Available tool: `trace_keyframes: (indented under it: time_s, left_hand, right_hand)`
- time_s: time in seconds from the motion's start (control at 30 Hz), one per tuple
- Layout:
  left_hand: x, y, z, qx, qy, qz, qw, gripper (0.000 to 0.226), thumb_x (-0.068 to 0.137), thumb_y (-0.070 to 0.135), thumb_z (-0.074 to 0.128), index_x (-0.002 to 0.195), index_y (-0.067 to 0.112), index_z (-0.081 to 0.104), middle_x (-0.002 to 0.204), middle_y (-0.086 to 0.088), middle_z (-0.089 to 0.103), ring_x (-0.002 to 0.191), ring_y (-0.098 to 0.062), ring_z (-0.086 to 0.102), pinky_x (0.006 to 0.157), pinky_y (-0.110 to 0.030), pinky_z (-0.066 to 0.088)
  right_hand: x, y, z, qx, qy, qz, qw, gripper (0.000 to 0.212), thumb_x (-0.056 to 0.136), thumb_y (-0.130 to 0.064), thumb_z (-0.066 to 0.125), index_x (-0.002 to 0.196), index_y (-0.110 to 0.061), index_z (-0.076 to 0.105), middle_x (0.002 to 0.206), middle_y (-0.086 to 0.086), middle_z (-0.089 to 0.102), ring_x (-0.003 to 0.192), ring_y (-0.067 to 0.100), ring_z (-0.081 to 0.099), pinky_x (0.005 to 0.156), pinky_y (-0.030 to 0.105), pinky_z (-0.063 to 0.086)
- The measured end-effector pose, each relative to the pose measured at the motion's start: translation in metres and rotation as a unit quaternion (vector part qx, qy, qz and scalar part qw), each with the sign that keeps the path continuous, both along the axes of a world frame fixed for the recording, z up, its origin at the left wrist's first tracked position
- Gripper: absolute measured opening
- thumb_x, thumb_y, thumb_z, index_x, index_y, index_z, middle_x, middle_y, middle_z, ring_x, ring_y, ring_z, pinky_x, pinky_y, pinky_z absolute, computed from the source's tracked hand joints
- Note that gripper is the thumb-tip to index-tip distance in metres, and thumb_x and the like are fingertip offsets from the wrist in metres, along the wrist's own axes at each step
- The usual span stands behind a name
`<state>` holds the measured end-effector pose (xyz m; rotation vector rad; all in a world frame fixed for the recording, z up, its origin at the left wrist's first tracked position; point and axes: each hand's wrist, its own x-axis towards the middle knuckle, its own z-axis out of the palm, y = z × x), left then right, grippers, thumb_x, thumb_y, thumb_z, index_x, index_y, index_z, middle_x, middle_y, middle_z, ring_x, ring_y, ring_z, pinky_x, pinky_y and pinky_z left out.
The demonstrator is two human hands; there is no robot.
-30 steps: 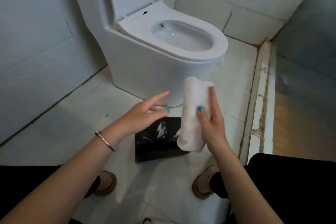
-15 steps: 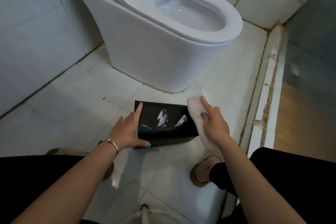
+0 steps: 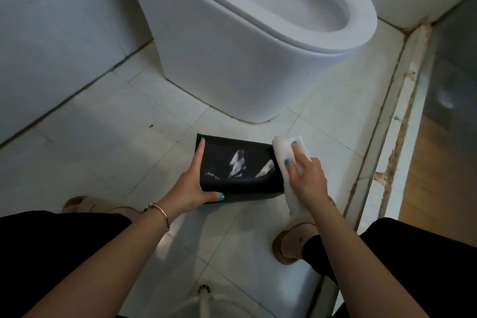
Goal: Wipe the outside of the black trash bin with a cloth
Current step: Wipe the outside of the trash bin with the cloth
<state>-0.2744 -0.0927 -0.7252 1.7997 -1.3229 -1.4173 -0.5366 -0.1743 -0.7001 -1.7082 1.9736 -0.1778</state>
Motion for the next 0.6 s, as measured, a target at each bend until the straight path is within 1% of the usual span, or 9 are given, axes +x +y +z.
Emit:
trace_keyframes:
  time_s: [0.1,0.2,0.3,0.4,0.43,0.5,0.53,0.6]
  left_hand:
    - [-0.002,0.001,0.002,-0.001,-0.009,0.008,1.000,0.134,0.073,0.008,0.083,0.144,0.051,-0.022,0.122,0.015,0.047,0.103,-0.006,0.053,0.085,-0.016,0.045]
    - [-0.008,0.003,0.002,-0.006,-0.010,0.037,0.999,0.135,0.072,0.004,0.083,0.145,0.051,-0.020,0.122,0.014,0.047,0.104,-0.007,0.053,0.084,-0.018,0.046]
    - [-0.013,0.003,0.001,-0.011,-0.006,0.076,0.997,0.135,0.069,-0.001,0.083,0.146,0.054,-0.013,0.120,0.014,0.051,0.105,-0.009,0.056,0.079,-0.014,0.047]
    - [-0.015,0.004,0.000,-0.011,-0.001,0.087,0.996,0.135,0.067,-0.002,0.083,0.146,0.054,-0.011,0.120,0.013,0.053,0.106,-0.010,0.058,0.080,-0.014,0.048]
    - [-0.014,0.004,0.000,-0.010,-0.002,0.085,0.996,0.135,0.067,-0.002,0.083,0.147,0.054,-0.011,0.121,0.012,0.054,0.105,-0.010,0.058,0.079,-0.011,0.047]
    - [-0.012,0.004,0.002,-0.009,-0.005,0.079,0.997,0.135,0.068,-0.001,0.083,0.146,0.054,-0.012,0.119,0.012,0.054,0.099,-0.008,0.058,0.070,-0.005,0.045]
    - [-0.012,0.005,0.003,-0.005,-0.004,0.075,0.997,0.135,0.068,-0.001,0.083,0.146,0.054,-0.013,0.117,0.013,0.054,0.095,-0.006,0.058,0.067,-0.004,0.045]
    - [-0.011,0.006,0.003,-0.002,0.002,0.072,0.997,0.134,0.070,-0.001,0.082,0.145,0.054,-0.014,0.116,0.012,0.054,0.092,-0.005,0.057,0.066,-0.003,0.046]
  right_hand:
    - [0.001,0.000,-0.001,-0.010,0.010,0.000,1.000,0.048,0.100,-0.046,0.037,0.147,-0.045,0.028,0.124,0.012,0.043,0.086,0.021,0.045,0.088,0.036,0.041]
    - [0.005,0.002,-0.003,-0.014,0.020,-0.007,1.000,0.047,0.101,-0.045,0.035,0.147,-0.044,0.029,0.122,0.012,0.044,0.085,0.021,0.045,0.086,0.035,0.041]
    - [0.011,0.003,-0.001,-0.008,0.021,-0.034,0.999,0.046,0.100,-0.045,0.035,0.146,-0.045,0.031,0.122,0.012,0.044,0.089,0.027,0.051,0.086,0.036,0.041]
    - [0.030,0.010,0.001,0.002,0.016,-0.034,0.999,0.046,0.100,-0.045,0.036,0.146,-0.045,0.030,0.125,0.010,0.041,0.096,0.033,0.056,0.088,0.036,0.042]
    - [0.036,0.014,0.001,-0.001,0.017,-0.016,1.000,0.046,0.100,-0.045,0.036,0.146,-0.045,0.030,0.126,0.009,0.040,0.096,0.033,0.056,0.087,0.036,0.042]
    - [0.041,0.017,0.001,-0.011,0.020,0.016,1.000,0.046,0.100,-0.047,0.037,0.145,-0.045,0.032,0.124,0.008,0.040,0.093,0.031,0.057,0.083,0.034,0.042]
    - [0.039,0.016,0.000,-0.016,0.020,0.017,1.000,0.045,0.099,-0.047,0.038,0.145,-0.046,0.033,0.123,0.008,0.041,0.092,0.030,0.056,0.081,0.034,0.042]
    - [0.029,0.014,-0.002,-0.021,0.013,-0.010,1.000,0.045,0.099,-0.047,0.038,0.144,-0.046,0.034,0.122,0.008,0.042,0.088,0.027,0.053,0.082,0.035,0.043]
